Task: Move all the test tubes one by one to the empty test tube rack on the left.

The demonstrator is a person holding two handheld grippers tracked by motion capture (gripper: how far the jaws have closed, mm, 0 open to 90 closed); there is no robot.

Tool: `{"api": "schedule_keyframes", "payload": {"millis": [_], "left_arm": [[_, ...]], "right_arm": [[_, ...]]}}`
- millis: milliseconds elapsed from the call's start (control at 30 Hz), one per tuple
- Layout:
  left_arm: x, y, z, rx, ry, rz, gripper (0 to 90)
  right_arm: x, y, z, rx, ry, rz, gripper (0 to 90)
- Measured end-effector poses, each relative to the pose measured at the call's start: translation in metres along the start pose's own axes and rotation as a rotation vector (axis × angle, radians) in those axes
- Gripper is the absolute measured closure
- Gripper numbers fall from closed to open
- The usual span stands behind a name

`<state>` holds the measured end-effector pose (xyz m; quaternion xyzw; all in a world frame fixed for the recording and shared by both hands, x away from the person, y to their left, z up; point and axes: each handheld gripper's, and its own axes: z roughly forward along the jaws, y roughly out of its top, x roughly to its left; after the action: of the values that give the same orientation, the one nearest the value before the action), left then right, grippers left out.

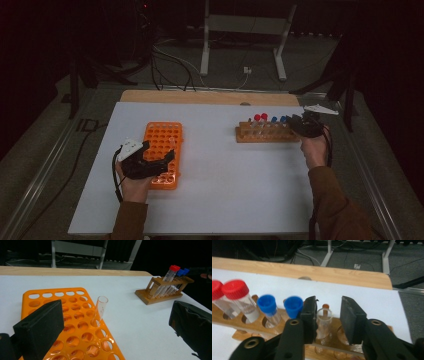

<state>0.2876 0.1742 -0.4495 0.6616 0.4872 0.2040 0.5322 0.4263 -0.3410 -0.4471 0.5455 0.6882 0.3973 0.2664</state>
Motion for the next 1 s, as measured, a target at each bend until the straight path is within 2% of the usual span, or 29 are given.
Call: {"api": "schedule_keyframes", "payload": {"millis": [167, 233, 433, 567, 733, 900, 1000], "left_arm": [[0.000, 0.000, 0.000, -0.001, 0.001, 0.000, 0.6], [0.000, 0.000, 0.000, 0.000, 0.000, -0.001, 0.6], [-0.001, 0.000, 0.000, -0.001, 0.000, -0.002, 0.6], [-0.001, 0.000, 0.000, 0.001, 0.000, -0.003, 0.6], [0.000, 0.001, -0.001, -0.006, 0.000, -0.007, 0.6], [0.000, 0.001, -0.002, -0.003, 0.002, -0.006, 0.6], [-0.001, 0.001, -0.001, -0.003, 0.001, -0.005, 0.6]], "right_arm": [[0.004, -0.007, 0.007, 0.016, -0.010, -0.011, 72.7], [0.006, -0.009, 0.007, 0.002, -0.019, -0.018, 74.9], [0.015, -0.011, 0.009, -0.013, -0.043, -0.063, 75.2], [0.016, -0.014, 0.008, -0.028, -0.051, -0.028, 75.3], [0.016, -0.012, 0.007, -0.019, -0.070, -0.028, 76.1], [0.011, -0.009, 0.000, -0.042, -0.056, -0.001, 76.2], [0.012, -0.005, -0.006, -0.059, -0.055, 0.000, 76.2]]}}
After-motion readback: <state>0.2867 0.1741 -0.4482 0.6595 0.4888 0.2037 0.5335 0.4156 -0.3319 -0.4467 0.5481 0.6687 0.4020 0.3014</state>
